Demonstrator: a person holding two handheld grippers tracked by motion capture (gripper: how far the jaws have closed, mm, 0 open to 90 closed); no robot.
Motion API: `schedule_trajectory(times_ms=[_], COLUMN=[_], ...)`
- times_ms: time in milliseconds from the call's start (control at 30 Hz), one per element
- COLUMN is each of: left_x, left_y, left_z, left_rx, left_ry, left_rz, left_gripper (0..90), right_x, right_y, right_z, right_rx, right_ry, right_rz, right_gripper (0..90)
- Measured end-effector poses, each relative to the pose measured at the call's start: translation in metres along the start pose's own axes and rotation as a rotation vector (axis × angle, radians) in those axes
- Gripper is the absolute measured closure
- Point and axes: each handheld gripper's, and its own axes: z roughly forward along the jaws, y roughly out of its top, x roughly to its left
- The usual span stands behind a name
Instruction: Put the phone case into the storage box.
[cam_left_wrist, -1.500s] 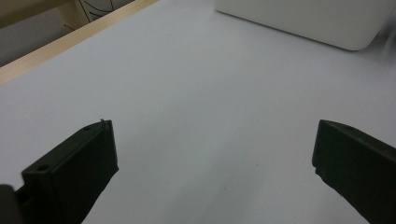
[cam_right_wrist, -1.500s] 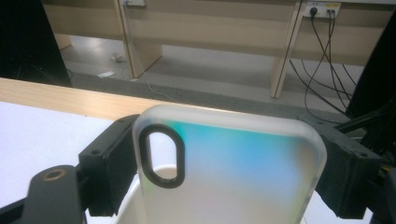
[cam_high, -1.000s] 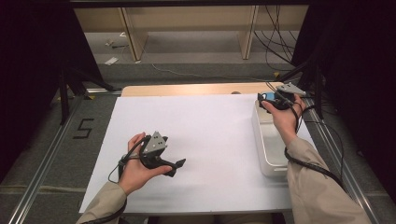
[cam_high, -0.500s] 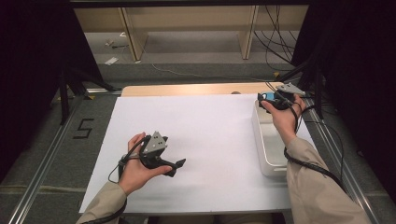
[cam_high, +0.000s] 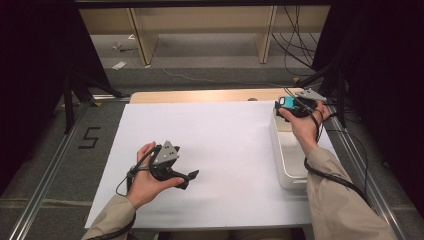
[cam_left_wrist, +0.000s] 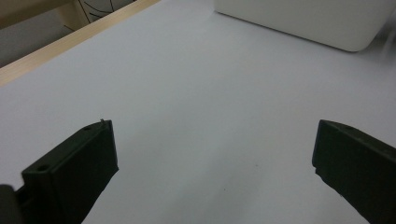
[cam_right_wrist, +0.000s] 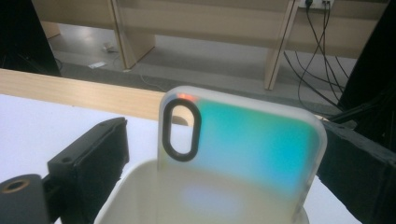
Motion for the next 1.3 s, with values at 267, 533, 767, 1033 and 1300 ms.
schedule_trajectory(times_ms=[267,533,767,1033,1300], left_x=[0.000,0.000,0.000,0.000,0.000], left_y=[0.000,0.000,0.000,0.000,0.000], left_z=[0.000,0.001,0.000,0.000,-0.001], left_rx=[0.002,0.003,0.004,0.003,0.002], left_ry=[-0.001,-0.003,-0.004,-0.003,-0.002], left_rz=[-0.002,-0.003,-0.003,-0.007,-0.007], left_gripper=[0.0,0.0,0.0,0.0,0.0], right_x=[-0.001,-0.001,0.000,0.000,0.006], right_y=[0.004,0.007,0.011,0.016,0.019], right_z=[-0.003,-0.005,-0.008,-0.017,-0.030], right_rx=[-0.041,-0.083,-0.109,-0.099,-0.090], right_ry=[-0.009,-0.018,-0.024,0.001,0.050], right_rz=[-0.002,-0.009,-0.017,-0.007,-0.009], right_gripper=[4.6,4.0,4.0,5.2,7.5])
